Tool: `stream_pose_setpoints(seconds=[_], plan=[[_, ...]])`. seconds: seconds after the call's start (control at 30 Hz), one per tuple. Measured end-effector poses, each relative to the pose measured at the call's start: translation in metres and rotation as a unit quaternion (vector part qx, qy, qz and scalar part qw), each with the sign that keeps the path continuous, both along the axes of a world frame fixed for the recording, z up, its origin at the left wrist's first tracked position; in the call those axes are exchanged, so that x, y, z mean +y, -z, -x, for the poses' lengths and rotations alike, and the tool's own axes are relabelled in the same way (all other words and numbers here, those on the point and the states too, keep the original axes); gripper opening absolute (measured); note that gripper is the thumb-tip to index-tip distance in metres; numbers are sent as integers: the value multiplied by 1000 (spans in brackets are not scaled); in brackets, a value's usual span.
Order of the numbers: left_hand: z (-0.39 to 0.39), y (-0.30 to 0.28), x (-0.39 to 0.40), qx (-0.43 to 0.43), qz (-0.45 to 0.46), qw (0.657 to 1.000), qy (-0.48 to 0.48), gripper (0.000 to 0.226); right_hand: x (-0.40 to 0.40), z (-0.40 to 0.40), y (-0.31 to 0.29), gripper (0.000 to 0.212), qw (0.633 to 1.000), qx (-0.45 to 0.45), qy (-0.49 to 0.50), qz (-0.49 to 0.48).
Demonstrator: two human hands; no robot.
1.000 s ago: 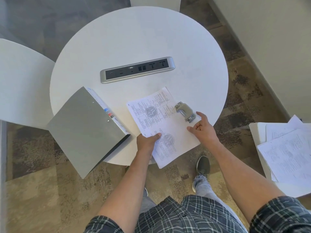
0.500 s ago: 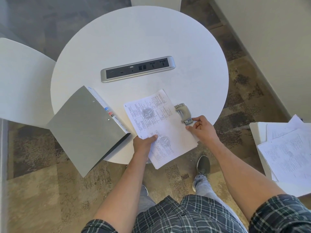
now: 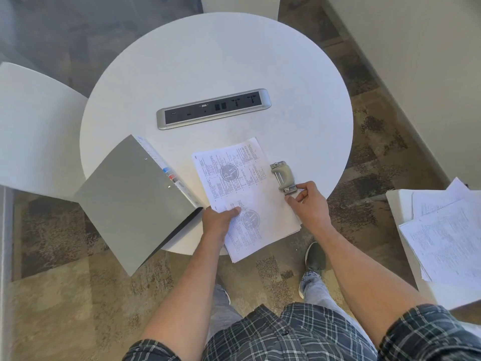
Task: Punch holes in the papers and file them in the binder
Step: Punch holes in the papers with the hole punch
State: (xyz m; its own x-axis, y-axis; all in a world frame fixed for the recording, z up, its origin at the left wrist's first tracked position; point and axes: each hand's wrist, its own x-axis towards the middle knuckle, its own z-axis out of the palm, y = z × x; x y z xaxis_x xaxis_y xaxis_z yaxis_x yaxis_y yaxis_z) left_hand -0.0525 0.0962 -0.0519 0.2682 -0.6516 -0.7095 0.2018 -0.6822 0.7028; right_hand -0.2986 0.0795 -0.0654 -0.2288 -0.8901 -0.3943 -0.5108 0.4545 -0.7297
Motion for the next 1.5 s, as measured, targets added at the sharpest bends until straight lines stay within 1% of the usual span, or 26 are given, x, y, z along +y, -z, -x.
stream_pose_setpoints(seconds=[0.13, 0.33, 0.47, 0.6, 0.7, 0.83, 1.07, 1.27, 1.5], plan=[[-5, 0, -6, 3, 2, 1000, 22, 33, -1, -2, 0, 38, 1000, 10, 1, -4], [-9, 2, -15, -14, -6, 999, 48, 34, -4, -3, 2, 40, 1000, 27, -8, -11], [-11, 3, -22, -35, -19, 997, 66, 32, -6, -4, 4, 44, 999, 43, -13, -22], [-14, 3, -30, -35, -34, 996, 81, 32, -7, -6, 4, 47, 998, 48, -8, -29], [-16, 4, -34, -35, -28, 995, 93, 35, -8, -6, 3, 46, 998, 51, -10, -34], [-18, 1, -36, -31, -16, 995, 95, 34, -8, -7, 2, 45, 998, 58, -11, -38], [-22, 0, -35, -24, 5, 995, 99, 39, -9, -6, 3, 46, 998, 48, -14, -44], [-15, 2, -33, -24, 7, 994, 106, 34, -9, -5, 5, 41, 998, 37, -13, -41], [-4, 2, -34, -7, -2, 994, 106, 35, -7, 0, 2, 33, 999, -11, 5, -42]])
